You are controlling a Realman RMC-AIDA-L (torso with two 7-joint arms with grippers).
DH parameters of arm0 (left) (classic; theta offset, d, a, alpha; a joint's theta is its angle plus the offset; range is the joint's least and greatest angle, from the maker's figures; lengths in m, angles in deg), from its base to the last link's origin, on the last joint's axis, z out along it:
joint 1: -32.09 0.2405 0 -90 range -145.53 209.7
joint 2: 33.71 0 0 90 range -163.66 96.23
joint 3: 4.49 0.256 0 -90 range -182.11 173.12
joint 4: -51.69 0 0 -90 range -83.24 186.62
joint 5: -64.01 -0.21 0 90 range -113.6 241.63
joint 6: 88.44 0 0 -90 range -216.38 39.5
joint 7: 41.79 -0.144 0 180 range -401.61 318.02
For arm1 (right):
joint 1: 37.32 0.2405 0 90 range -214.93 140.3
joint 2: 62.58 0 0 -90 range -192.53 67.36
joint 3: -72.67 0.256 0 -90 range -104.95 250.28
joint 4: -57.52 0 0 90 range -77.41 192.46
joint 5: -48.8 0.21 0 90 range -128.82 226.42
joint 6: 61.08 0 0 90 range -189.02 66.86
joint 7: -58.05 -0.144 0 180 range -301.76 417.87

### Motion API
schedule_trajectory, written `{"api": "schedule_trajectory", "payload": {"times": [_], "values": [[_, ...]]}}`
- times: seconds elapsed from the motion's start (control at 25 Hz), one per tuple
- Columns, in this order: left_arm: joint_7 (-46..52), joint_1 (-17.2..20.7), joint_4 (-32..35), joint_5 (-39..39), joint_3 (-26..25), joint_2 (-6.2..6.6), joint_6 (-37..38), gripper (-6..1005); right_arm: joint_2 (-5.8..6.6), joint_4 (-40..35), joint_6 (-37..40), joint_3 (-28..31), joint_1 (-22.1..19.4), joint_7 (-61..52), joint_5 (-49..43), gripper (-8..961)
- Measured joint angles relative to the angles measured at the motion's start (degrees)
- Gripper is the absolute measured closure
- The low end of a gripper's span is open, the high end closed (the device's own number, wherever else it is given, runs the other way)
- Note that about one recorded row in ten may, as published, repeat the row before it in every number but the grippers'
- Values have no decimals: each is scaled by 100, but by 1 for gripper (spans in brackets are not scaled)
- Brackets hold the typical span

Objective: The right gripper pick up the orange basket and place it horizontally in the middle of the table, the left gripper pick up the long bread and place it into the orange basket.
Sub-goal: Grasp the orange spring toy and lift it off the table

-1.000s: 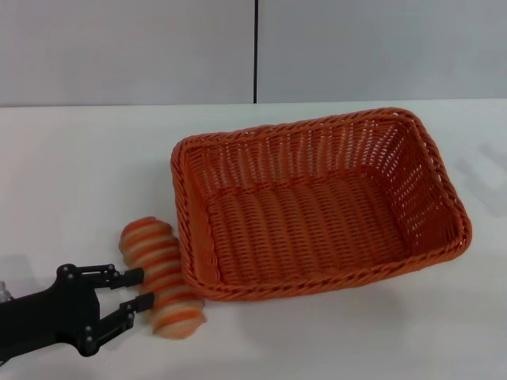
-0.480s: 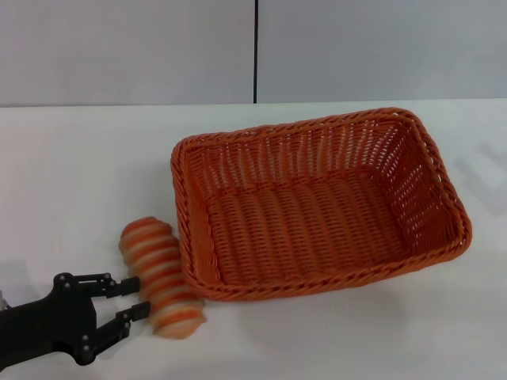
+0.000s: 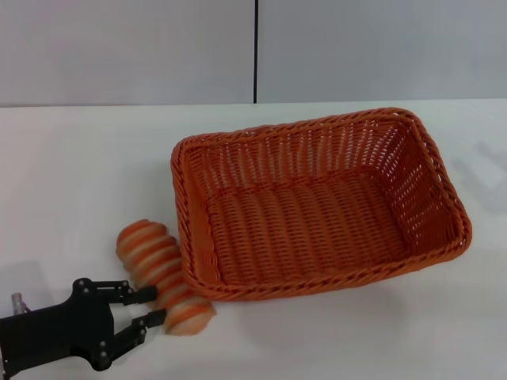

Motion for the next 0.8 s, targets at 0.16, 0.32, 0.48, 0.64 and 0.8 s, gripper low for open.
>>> {"api": "schedule_trajectory", "payload": {"times": [0.16,0.32,0.48,0.64,0.8], "values": [[0,-27,-4,29,4,-4,-71,698,0,11,0,2,0,0,0,322],[0,-55,-27,39,2,-11,-172,715,0,24,0,2,0,0,0,322],[-43,-93,-83,42,5,-13,-238,732,-1,64,0,2,0,0,0,322],[-118,-100,-86,42,5,-13,-233,748,-1,94,0,3,0,0,1,322],[-365,-99,-106,41,-1,-13,-195,765,-1,102,-5,9,0,0,17,322]]}}
